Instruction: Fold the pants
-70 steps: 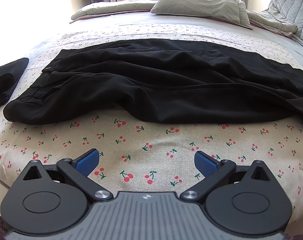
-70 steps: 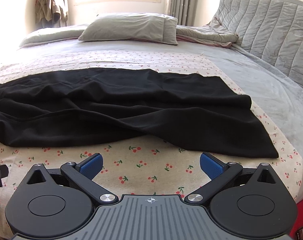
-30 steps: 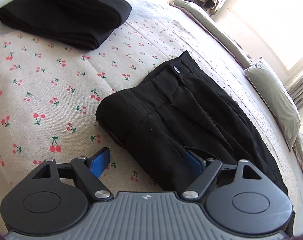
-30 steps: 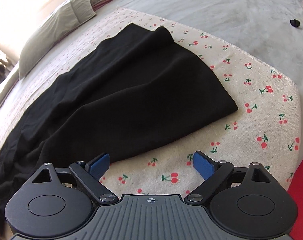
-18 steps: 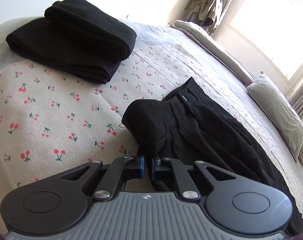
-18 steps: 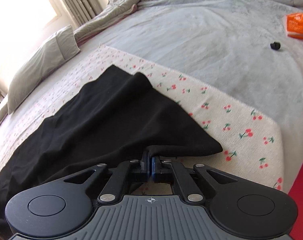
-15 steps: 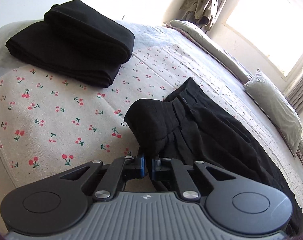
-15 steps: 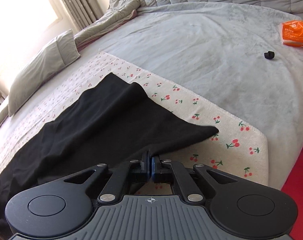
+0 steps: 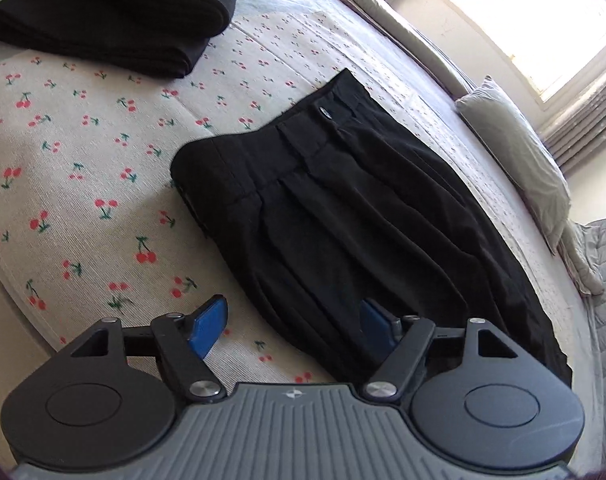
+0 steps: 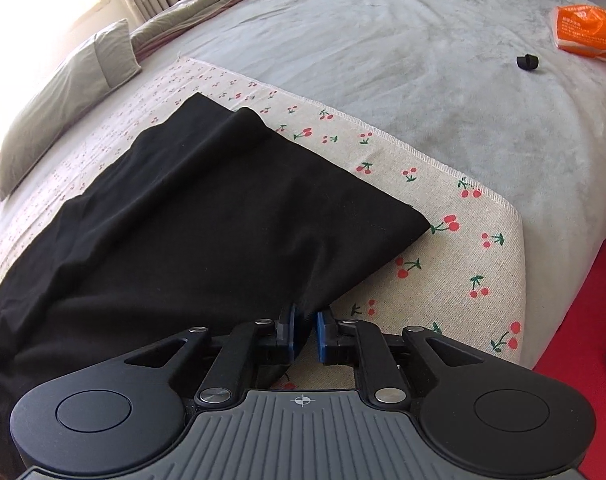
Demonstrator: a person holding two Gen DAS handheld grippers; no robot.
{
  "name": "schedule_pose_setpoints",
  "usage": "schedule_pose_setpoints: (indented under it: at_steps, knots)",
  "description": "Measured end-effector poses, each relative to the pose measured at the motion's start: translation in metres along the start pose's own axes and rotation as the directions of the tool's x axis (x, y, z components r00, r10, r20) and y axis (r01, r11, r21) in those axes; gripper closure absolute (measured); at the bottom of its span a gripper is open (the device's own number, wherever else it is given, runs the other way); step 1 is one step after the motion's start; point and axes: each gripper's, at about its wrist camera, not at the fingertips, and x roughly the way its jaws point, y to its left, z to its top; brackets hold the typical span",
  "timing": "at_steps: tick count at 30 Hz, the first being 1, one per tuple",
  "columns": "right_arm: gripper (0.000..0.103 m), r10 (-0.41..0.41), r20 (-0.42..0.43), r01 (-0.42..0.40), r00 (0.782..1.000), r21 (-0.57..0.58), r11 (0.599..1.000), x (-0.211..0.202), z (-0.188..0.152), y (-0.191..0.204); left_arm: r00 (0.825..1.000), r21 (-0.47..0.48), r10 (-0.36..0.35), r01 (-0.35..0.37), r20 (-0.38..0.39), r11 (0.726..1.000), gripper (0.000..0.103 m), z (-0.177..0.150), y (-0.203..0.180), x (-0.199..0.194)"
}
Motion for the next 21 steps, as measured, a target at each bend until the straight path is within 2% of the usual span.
schedule_pose_setpoints:
  at_steps: [6,8,9,10,11,12,15,18,21]
  knots:
    - [0.080,0.052,-0.008,-0.052,0.999,0.024,0.998,-0.001,-0.003,0.000,0.993,0.045,-0.081,0.085,-0.090,0.995,0.027,-0.025,-0.035,0.023]
    - [0.080,0.054,-0.001,-0.054,0.999,0.025,0.998,0.000,-0.003,0.001,0.994,0.068,-0.064,0.070,-0.086,0.995,0.033,-0.033,-0.048,0.029]
    - [0.081,0.055,0.003,-0.055,0.998,0.026,0.998,0.001,-0.002,0.001,0.997,0.095,-0.038,0.044,-0.073,0.994,0.053,-0.037,-0.054,0.031]
    - [0.086,0.049,0.008,-0.050,0.999,0.017,0.999,0.002,-0.002,0.001,0.998,0.142,0.002,0.006,-0.058,0.990,0.087,-0.038,-0.060,0.035]
    - [0.100,0.034,0.015,-0.034,0.999,0.003,0.999,0.001,-0.002,0.002,0.999,0.173,0.018,-0.010,-0.046,0.985,0.090,-0.041,-0.064,0.036]
    - [0.103,0.015,0.021,-0.015,1.000,-0.009,1.000,0.001,-0.002,0.002,0.999,0.189,0.024,-0.018,-0.029,0.982,0.091,-0.044,-0.066,0.035]
    - [0.103,0.030,0.040,-0.029,0.999,-0.012,1.000,-0.008,-0.002,-0.002,1.000,0.202,0.014,-0.016,0.009,0.979,0.094,-0.047,-0.063,0.022]
    - [0.103,0.036,0.062,-0.034,0.997,-0.031,0.999,-0.019,-0.001,-0.002,1.000,0.183,-0.002,0.003,-0.003,0.983,0.095,-0.045,-0.050,0.011]
    - [0.103,0.006,0.048,-0.002,0.999,-0.081,0.997,-0.024,-0.005,0.001,1.000,0.209,0.015,-0.010,-0.024,0.978,0.095,-0.047,-0.043,0.010]
